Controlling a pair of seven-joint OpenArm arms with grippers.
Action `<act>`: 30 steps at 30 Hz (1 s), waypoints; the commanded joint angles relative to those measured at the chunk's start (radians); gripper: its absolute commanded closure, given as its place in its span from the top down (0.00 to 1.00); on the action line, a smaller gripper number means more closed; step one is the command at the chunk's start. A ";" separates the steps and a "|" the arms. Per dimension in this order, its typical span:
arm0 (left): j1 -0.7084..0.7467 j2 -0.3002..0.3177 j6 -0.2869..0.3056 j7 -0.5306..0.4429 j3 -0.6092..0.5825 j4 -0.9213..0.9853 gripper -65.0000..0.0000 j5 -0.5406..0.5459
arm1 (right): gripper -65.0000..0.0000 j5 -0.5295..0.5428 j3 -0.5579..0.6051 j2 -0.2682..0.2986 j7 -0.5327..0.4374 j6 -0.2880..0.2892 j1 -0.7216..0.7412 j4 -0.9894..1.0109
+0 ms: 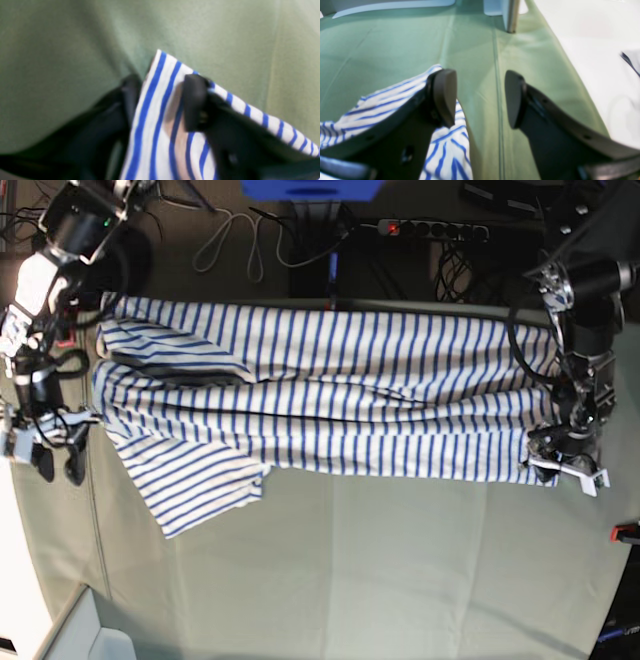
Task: Layout the t-shirt on the table in an organized manner, then fold the t-shirt properly
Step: 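Release the hem and move both grippers to the folded edge, then grasp the folded shirt's edge with both grippers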
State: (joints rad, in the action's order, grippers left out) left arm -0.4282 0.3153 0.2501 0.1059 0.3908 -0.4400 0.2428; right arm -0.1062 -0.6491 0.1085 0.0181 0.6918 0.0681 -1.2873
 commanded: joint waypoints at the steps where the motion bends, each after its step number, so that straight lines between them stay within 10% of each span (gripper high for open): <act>1: -0.025 0.008 0.010 0.008 -0.003 -0.009 0.29 0.003 | 0.49 -0.019 0.021 0.012 0.004 0.006 0.058 0.008; 10: -0.022 0.012 0.012 0.008 -0.003 -0.010 0.21 0.003 | 0.49 -0.254 0.030 0.052 0.066 0.006 0.312 0.395; 16: -0.021 0.015 0.012 0.008 -0.003 -0.009 0.00 0.003 | 0.49 -0.257 0.038 0.076 0.061 0.006 0.278 0.418; 30: -0.021 0.012 0.012 0.008 -0.003 -0.007 0.00 0.003 | 0.49 -0.258 0.038 0.078 0.064 0.006 0.200 0.413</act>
State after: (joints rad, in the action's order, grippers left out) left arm -0.4297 0.3157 0.2588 0.1215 0.3870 -0.4381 0.2466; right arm -0.3782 -0.6117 0.1734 0.0986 0.6933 0.2497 -0.8581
